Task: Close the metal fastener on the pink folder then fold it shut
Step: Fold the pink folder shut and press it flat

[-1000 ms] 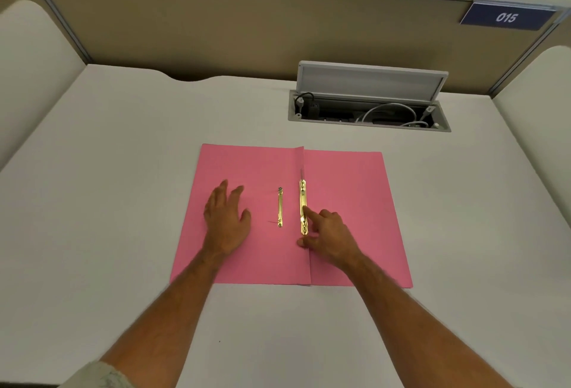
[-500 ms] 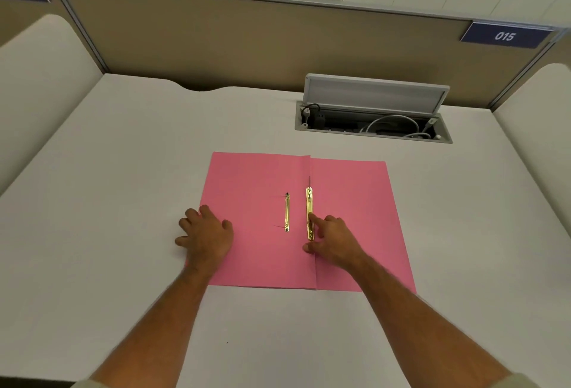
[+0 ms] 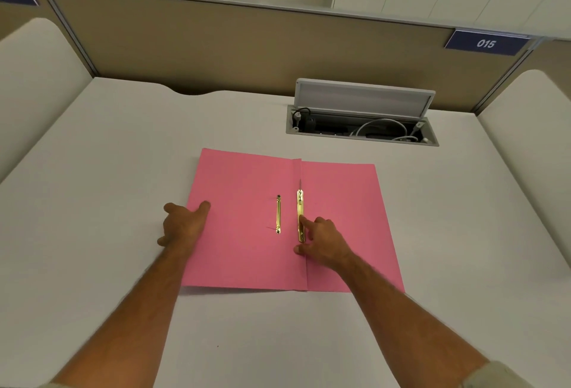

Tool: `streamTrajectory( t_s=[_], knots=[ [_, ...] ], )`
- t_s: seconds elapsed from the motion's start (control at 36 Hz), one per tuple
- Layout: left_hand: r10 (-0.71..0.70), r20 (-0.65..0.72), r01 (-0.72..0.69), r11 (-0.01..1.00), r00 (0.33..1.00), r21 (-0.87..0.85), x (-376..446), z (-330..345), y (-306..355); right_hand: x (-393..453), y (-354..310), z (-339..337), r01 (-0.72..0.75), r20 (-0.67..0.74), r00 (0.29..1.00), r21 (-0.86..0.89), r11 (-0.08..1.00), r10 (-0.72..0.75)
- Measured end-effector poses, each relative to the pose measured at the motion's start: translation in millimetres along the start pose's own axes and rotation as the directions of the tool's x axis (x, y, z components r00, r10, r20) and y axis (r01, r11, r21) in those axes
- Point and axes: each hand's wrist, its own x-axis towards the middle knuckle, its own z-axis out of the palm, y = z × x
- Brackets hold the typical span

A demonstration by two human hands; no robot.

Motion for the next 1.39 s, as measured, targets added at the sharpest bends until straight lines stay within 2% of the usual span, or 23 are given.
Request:
streamTrajectory(
  t_s=[0.08,0.25,0.5,0.58,0.69,0.86,1.0,1.14,1.28,1.39],
  knots=[
    [0.064,0.002,-0.064,0.998,0.998,-0.001,-0.2,-7.9,6.6,-0.7,0.5,-0.7,-0.002,-0.004,1.0,-0.02,1.0,0.002],
    [0.302,0.061,-0.298,0.952,0.951,-0.066,0.1,-33.0,19.1,-3.9,-5.1,-0.1,-0.008,-0.017,1.0,-0.007,1.0,0.008],
    [0.448,0.312,-0.356,0.881,0.838,-0.311,-33.1,-51.6,55.4,-5.1,-11.5,-4.8,-0.08,-0.015,0.997,-0.023,0.997,0.08],
    [0.48,0.348,-0.328,0.85,0.805,-0.412,-50.3,-52.3,70.7,-4.4,-11.7,-11.5,-0.116,-0.085,0.989,0.026,0.993,0.118],
    [0.537,0.361,-0.333,0.804,0.762,-0.493,-72.0,-47.2,89.7,-5.7,-13.8,-33.5,-0.097,-0.276,0.951,0.163,0.982,0.14],
    [0.607,0.392,-0.404,0.774,0.691,-0.487,-104.7,-25.4,110.2,-11.2,-21.6,-81.1,0.021,-0.457,0.879,0.318,0.948,0.134],
    [0.645,0.398,-0.408,0.741,0.652,-0.532,-125.6,3.1,123.4,-21.7,-31.5,-118.9,0.142,-0.543,0.822,0.486,0.862,0.171],
    [0.653,0.396,-0.424,0.737,0.645,-0.526,-142.3,32.8,131.9,-34.5,-39.4,-145.6,0.2,-0.546,0.808,0.608,0.769,0.222],
    [0.66,0.436,-0.471,0.747,0.612,-0.47,-166.6,56.7,135.3,-46.1,-35.9,-163.9,0.223,-0.542,0.806,0.65,0.726,0.238],
    [0.649,0.472,-0.487,0.761,0.597,-0.429,-180.6,75.1,131.9,-51.4,-29.2,-174.3,0.173,-0.515,0.823,0.631,0.756,0.241]
  ],
)
